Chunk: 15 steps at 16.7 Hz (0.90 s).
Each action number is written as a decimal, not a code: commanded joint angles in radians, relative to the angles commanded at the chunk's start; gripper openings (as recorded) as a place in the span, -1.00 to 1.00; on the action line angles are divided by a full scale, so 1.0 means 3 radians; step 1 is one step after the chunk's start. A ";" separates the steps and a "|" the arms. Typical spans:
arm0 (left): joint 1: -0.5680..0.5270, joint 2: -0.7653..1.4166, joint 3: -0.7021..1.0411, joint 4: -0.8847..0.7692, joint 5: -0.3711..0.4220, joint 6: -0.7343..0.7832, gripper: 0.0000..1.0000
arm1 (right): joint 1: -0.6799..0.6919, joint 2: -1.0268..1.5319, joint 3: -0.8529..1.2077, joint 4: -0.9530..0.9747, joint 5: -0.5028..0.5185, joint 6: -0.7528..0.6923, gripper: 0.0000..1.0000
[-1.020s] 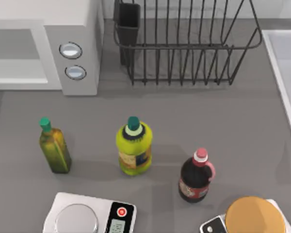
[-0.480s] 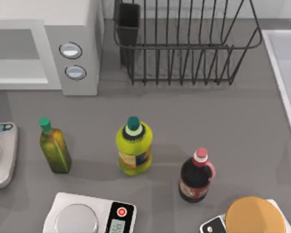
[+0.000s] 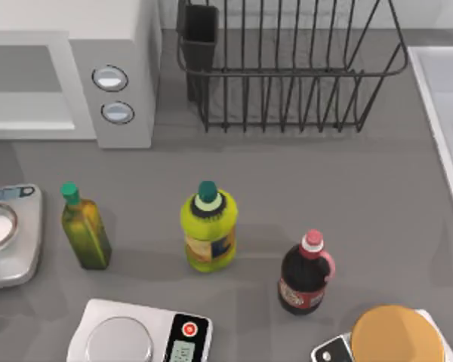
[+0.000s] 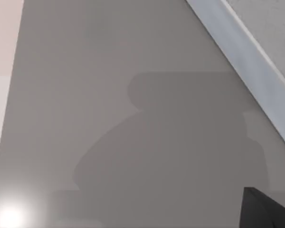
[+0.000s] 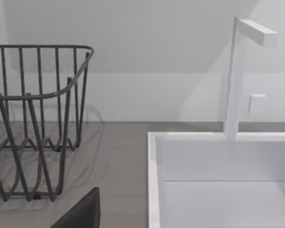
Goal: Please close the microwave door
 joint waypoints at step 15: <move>-0.0777 -0.0703 -0.0596 0.0234 -0.0608 -0.0718 -1.00 | 0.0000 0.0000 0.0000 0.0000 0.0000 0.0000 1.00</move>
